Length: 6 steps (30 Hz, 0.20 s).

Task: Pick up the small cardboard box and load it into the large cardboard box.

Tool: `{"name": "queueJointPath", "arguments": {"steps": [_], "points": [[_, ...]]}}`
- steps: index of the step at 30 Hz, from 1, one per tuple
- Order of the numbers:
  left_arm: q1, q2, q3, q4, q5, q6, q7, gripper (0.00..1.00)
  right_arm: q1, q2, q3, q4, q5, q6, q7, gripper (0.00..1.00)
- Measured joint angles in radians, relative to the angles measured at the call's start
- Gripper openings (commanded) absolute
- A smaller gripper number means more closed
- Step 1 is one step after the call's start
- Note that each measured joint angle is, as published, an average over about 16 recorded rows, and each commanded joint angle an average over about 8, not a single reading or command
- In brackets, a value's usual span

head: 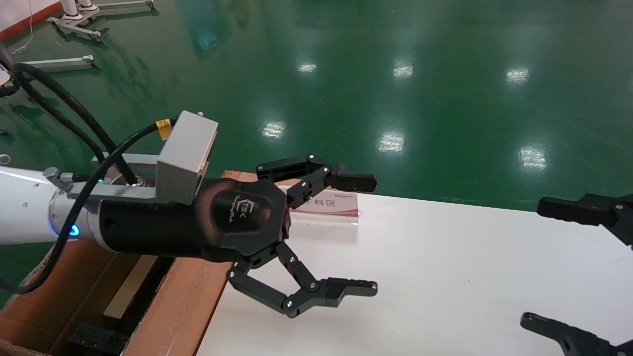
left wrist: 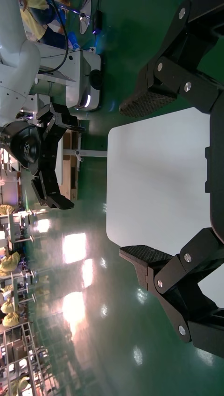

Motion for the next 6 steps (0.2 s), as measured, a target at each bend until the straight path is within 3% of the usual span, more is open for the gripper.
{"name": "queueJointPath", "arguments": {"steps": [6], "points": [[0.0,0.0,0.0,0.0,0.0,0.0,0.0,1.0,0.0,0.0,0.0,0.0,0.0,0.0,0.0,1.0]]}}
